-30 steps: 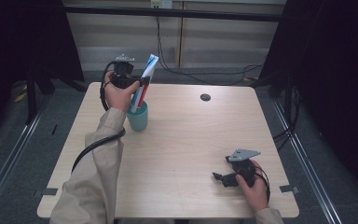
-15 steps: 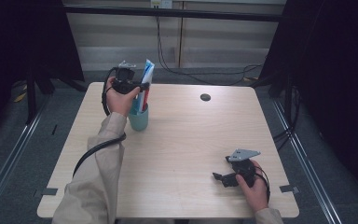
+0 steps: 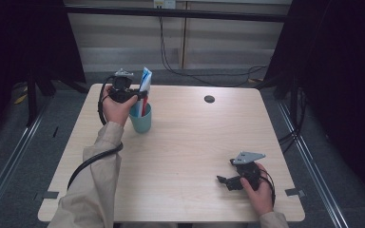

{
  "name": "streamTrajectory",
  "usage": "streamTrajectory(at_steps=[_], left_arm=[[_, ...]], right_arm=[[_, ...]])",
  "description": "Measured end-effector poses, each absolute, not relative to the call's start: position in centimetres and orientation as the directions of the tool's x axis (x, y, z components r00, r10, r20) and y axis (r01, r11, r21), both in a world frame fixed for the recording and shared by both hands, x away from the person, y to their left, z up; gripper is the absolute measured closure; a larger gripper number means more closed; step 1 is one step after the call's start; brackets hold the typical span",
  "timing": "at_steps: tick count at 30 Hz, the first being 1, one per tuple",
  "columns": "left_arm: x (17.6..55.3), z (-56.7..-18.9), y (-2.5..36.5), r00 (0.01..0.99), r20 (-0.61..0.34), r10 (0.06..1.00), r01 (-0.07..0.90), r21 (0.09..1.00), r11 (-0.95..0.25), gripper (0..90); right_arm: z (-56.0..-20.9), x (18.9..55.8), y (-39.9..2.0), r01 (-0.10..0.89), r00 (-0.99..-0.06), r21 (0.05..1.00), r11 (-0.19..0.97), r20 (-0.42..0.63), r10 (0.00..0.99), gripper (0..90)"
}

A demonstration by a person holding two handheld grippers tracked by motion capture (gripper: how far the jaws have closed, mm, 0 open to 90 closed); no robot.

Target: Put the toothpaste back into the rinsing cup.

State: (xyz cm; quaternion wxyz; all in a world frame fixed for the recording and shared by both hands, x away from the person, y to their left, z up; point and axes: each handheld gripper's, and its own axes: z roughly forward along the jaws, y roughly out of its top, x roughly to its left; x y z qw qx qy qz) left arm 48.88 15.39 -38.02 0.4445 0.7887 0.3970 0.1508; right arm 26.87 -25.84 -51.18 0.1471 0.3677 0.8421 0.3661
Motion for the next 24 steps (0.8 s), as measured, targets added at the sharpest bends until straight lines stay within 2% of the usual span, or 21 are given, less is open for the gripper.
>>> streamTrajectory(at_steps=[24], left_arm=[[48.1, -39.7, 15.5, 0.634, -0.11, 0.766, 0.519, 0.795, -0.315, 71.8]], right_arm=[[-51.2, 26.8, -25.8, 0.514, -0.684, 0.723, 0.462, 0.021, 0.729, 12.4]])
